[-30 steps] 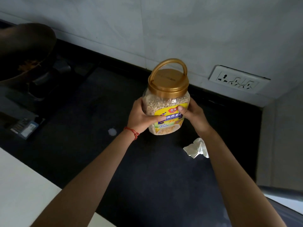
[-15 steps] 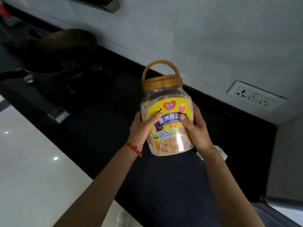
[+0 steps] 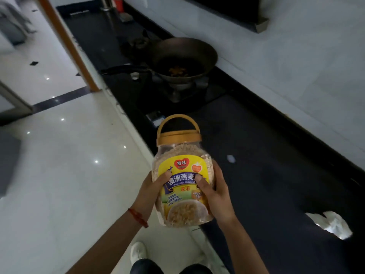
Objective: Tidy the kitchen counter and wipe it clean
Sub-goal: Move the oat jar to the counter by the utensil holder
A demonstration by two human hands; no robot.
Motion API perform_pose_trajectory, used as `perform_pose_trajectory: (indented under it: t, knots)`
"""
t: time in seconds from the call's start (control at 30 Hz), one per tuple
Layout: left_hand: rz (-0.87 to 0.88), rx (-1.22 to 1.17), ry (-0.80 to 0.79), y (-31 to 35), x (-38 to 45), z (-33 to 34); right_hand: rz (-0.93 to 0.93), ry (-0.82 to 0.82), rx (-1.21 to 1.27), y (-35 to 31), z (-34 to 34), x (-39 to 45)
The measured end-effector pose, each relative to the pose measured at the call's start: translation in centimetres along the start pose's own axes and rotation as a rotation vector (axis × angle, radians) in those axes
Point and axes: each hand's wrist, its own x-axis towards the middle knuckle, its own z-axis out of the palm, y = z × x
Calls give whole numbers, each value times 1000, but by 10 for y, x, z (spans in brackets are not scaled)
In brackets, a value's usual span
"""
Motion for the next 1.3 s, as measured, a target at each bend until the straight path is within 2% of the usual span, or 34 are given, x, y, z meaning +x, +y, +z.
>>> perform_pose_trajectory:
  t: [0.17, 0.37, 0.6, 0.97, 1.3]
  knots:
    - [-8, -34, 110, 5, -20, -116, 70, -98, -179, 37, 105, 13]
    - [-33, -113, 305, 18, -49, -249, 121, -271, -267, 83, 235, 29]
    - [10, -263, 435, 30, -60, -342, 122, -418, -443, 106, 343, 51]
    - [-20, -334, 531, 77, 26, -456, 152, -560, -485, 130, 468, 170]
    - [56, -294, 624, 196, 139, -598, 124, -657, -468, 115, 639, 322]
